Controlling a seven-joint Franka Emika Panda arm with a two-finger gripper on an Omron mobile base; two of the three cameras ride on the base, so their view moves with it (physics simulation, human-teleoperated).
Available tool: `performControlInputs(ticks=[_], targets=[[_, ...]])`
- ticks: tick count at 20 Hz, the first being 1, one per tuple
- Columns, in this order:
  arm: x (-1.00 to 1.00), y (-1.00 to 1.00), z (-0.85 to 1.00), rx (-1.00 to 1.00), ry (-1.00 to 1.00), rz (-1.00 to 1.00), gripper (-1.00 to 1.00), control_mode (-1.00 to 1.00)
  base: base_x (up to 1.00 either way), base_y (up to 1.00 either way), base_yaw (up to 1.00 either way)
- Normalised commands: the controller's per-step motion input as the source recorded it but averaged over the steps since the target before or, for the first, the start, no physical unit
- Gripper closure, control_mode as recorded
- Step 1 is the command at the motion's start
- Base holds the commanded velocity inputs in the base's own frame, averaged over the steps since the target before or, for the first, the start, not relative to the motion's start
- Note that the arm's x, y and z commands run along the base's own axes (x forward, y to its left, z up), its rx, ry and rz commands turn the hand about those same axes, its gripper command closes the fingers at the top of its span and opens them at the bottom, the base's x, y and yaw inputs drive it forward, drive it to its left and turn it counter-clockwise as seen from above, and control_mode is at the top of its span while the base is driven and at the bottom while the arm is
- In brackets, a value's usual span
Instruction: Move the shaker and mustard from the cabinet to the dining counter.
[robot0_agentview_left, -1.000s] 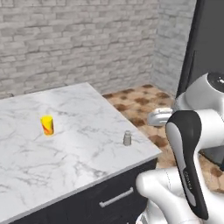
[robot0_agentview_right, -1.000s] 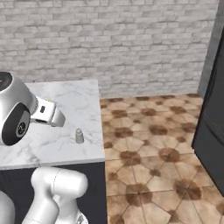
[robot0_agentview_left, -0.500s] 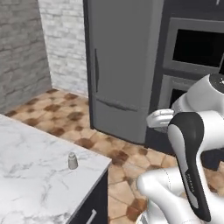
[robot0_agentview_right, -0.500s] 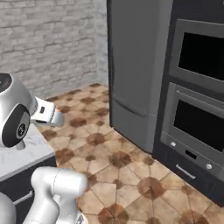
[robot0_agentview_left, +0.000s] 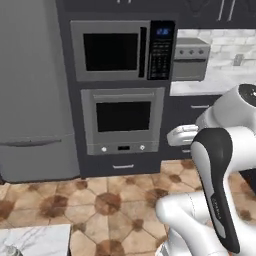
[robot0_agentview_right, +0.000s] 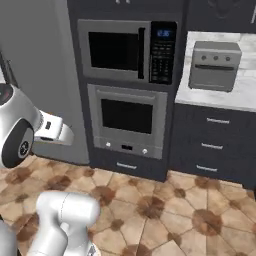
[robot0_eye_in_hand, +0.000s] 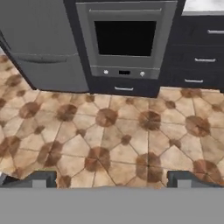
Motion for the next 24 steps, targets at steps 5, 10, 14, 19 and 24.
performControlInputs(ticks=[5,10,14,19,24], targets=[[0.00,0.00,0.00,0.00,0.00,0.00,-1.00,1.00,0.00,-0.38,-0.89],[0.00,0.00,0.00,0.00,0.00,0.00,-1.00,1.00,0.00,-0.48,-0.89],[0.00,0.00,0.00,0.00,0.00,0.00,-1.00,1.00,0.32,-0.31,-0.76],[0.00,0.00,0.00,0.00,0.00,0.00,-1.00,1.00,0.57,-0.08,-0.32],[0.00,0.00,0.00,0.00,0.00,0.00,-1.00,1.00,0.54,0.08,-0.09]])
